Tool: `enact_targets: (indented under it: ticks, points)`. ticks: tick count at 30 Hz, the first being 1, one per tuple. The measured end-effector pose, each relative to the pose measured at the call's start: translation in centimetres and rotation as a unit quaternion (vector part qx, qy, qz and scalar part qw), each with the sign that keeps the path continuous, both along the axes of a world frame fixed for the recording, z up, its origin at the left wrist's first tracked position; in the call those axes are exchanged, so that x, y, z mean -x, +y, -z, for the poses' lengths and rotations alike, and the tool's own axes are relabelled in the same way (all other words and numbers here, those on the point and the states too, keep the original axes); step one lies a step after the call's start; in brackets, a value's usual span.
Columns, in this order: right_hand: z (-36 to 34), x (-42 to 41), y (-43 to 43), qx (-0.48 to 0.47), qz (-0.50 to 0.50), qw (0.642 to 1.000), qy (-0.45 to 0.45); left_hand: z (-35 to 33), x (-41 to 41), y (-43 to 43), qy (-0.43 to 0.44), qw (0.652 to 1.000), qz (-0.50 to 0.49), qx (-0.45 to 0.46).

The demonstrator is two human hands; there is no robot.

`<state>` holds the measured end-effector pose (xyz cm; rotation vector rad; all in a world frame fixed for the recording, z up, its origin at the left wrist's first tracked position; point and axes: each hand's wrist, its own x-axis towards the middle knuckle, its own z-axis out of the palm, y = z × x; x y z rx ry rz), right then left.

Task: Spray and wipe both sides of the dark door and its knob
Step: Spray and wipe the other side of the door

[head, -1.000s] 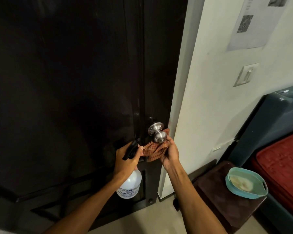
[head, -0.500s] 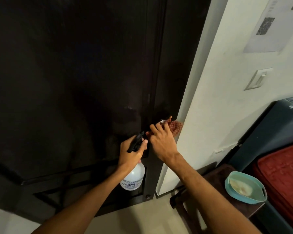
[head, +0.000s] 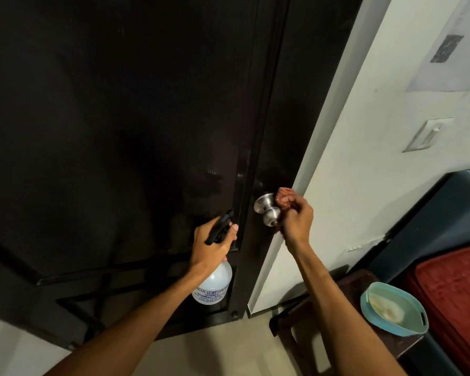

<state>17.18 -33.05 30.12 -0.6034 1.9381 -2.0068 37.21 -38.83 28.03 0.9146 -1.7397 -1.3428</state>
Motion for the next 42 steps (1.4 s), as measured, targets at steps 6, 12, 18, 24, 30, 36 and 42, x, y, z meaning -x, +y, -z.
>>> enact_targets:
  ticks: [6, 12, 18, 24, 30, 36, 42]
  points:
    - [0.2, 1.2, -0.5, 0.078, -0.005, 0.98, -0.185, -0.8, 0.3, 0.4, -0.001, 1.0, 0.005, 0.001]
    - [2.2, -0.3, -1.2, 0.079, 0.028, 0.981, -0.177, -1.2, -0.2, 0.7, -0.009, 1.0, 0.003, 0.016]
    - [3.7, -1.8, -0.2, 0.15, -0.031, 0.909, -0.387, -1.5, -0.1, 1.2, -0.011, 1.0, -0.002, 0.025]
    - [0.7, 0.8, 0.1, -0.115, -0.035, 0.949, 0.291, -2.0, -0.3, 0.5, 0.002, 1.0, -0.004, 0.018]
    - [-0.2, 0.6, 0.8, -0.236, -0.066, 0.857, 0.453, -1.6, 0.2, 1.1, 0.005, 1.0, 0.009, 0.016]
    - [-0.3, 0.9, 0.5, -0.17, -0.052, 0.925, 0.336, -2.1, 0.4, 1.3, 0.008, 1.0, 0.008, 0.011]
    - [0.7, -0.8, -0.6, -0.098, 0.002, 0.954, 0.284, -2.0, 0.1, 1.2, -0.008, 1.0, 0.002, 0.014]
